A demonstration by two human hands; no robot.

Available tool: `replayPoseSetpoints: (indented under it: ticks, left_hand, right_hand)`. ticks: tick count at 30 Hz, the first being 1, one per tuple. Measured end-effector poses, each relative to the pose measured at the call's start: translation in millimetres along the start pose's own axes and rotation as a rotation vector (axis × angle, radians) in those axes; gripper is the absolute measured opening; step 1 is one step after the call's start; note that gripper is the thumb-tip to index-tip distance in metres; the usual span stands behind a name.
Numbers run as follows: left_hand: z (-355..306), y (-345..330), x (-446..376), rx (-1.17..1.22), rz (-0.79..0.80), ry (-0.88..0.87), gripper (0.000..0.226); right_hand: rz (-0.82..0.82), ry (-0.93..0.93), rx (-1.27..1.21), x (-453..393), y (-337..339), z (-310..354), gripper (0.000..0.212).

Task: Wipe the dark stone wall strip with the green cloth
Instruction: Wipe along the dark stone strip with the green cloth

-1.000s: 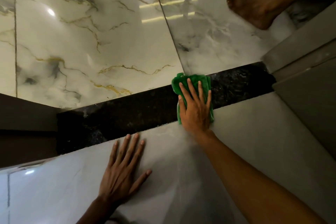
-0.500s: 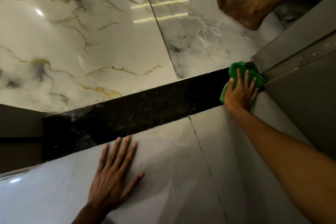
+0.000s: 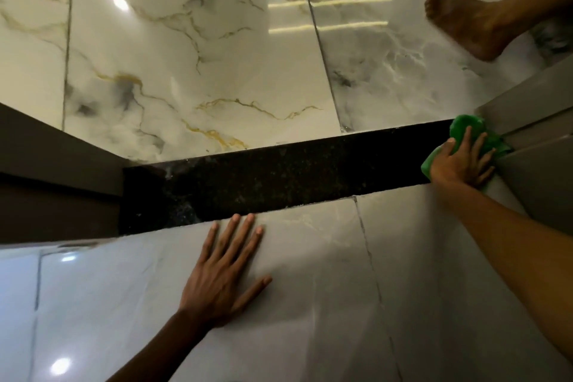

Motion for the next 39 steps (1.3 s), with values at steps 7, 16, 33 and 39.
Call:
replayPoseSetpoints:
  ticks: [7,16,33,39]
  left_hand:
    - [1.3,4.0,1.2,0.011,-0.036,0.012,0.093]
    - [11.6,8.5,19.6,0.138,-0.14,0.121,0.085]
    - [77.6,7.2,130.2,0.171,-0.174,0.592,0.108]
    - [79.1,4.8,128.8,0.158,-0.171,0.607,0.109]
  right_hand:
    - [0.005,0.069,0.019,7.1,0.7,-2.5,0.061]
    - [-0.01,0.269,0.04,70.0,-17.0,31.2,0.062]
    - [0.161,0.905,0.113,245.8,-60.8,133.8,0.062]
    - [0.308,1.171,0.052,339.7,-76.5,172.4,0.06]
Point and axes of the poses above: each hand's wrist, its own x-axis away from the middle knuckle, its own y-axis out of the back of the hand, z = x × y, the point moved 7 cm from there along -x, towards the middle knuckle, and after that the axes turned 4 degrees about -y, right-handed, at the moved point
